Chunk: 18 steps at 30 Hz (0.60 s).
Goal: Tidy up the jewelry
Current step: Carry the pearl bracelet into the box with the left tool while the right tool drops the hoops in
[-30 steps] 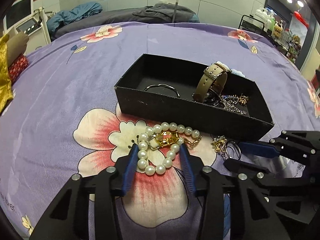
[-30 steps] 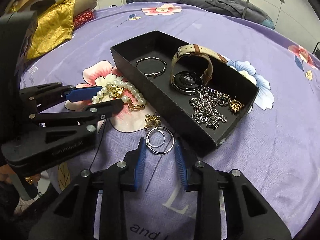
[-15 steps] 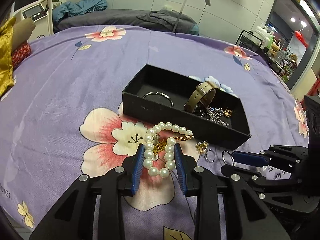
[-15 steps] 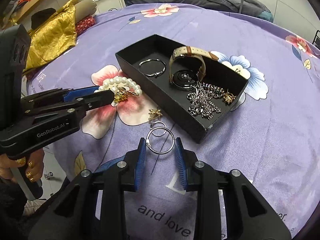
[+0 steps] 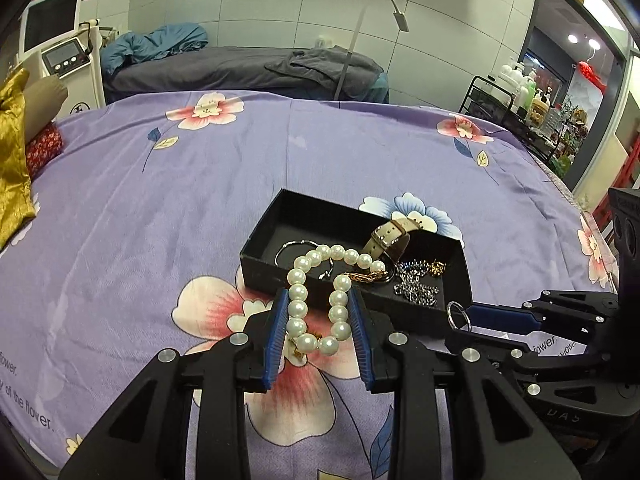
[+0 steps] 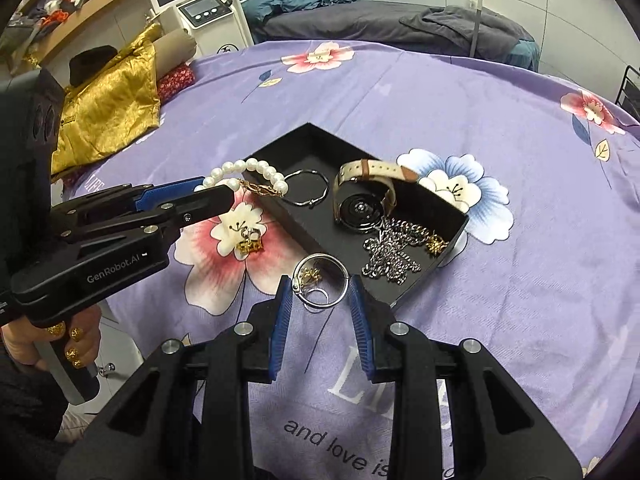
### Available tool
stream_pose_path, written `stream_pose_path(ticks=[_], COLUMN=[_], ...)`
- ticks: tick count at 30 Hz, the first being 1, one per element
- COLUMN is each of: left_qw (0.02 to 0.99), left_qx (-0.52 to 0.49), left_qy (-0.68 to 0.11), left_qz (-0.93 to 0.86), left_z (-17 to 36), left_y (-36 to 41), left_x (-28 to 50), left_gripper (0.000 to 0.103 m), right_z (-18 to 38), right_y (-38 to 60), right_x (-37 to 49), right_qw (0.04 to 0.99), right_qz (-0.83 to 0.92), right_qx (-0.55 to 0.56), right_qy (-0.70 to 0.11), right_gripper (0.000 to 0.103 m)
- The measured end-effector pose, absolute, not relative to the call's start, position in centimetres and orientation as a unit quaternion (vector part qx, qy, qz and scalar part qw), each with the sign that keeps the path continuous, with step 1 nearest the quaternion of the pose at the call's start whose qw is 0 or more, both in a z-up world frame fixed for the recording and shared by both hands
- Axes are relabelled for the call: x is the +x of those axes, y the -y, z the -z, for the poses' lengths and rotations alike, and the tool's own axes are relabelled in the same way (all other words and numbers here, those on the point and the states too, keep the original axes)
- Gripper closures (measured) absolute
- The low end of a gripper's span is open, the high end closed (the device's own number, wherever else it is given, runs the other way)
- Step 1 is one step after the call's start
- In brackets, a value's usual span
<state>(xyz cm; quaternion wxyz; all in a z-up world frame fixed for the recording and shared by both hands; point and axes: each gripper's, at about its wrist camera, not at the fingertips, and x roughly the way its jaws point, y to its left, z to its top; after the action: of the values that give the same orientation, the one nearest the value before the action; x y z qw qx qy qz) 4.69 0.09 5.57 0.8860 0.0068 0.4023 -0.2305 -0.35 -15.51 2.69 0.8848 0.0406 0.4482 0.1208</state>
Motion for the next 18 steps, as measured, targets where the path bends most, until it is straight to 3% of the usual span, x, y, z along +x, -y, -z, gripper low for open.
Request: stream_pose_path(ticks=[18], left_qw=[0.890], left_qx=[0.029], left_qy=[-0.396], left_qz=[0.224], left_z=[-5.6], left_y=[2.1], left_x=[8.6], left_gripper=[0.074], right_z=[-3.0], right_y=[17.1], right_x=[2.5], right_qw=[0.890], right_qz=[-0.090], right_qx=[0.049], right_qy=[-0.444], right_gripper=[0.073])
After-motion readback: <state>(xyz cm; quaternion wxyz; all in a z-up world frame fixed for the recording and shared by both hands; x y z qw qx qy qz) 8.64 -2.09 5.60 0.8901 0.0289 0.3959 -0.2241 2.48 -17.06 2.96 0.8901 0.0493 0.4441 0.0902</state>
